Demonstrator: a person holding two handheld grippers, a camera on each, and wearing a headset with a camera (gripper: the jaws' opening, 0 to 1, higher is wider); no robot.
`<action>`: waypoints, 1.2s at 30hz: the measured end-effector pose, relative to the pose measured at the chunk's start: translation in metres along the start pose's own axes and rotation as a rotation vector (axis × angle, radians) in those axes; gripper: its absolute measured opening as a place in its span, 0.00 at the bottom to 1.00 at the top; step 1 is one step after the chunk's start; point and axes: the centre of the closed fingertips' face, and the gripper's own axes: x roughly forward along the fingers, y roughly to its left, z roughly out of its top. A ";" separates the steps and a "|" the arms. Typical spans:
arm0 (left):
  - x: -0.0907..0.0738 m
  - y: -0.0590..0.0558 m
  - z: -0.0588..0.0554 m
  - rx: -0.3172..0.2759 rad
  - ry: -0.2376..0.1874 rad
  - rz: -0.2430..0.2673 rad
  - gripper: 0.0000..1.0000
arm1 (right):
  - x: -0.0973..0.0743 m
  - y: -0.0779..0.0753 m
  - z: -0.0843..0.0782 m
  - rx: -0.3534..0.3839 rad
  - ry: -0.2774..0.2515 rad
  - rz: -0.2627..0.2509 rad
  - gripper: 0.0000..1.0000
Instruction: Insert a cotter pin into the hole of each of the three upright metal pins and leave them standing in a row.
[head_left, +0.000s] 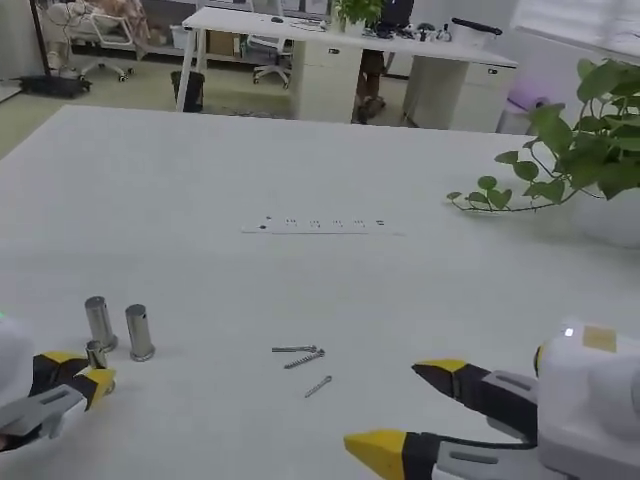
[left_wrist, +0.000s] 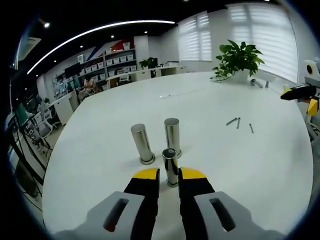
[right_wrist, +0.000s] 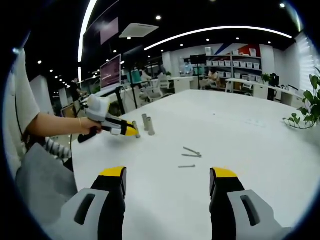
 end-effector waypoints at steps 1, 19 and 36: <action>0.000 -0.001 0.000 -0.003 -0.002 -0.004 0.12 | 0.000 0.000 0.000 0.000 0.001 -0.001 0.69; -0.005 -0.017 -0.003 -0.045 -0.021 -0.033 0.07 | 0.004 0.003 0.000 -0.014 0.008 0.013 0.68; -0.006 -0.060 -0.001 -0.034 -0.020 -0.070 0.07 | 0.003 0.004 -0.002 -0.009 0.011 0.010 0.68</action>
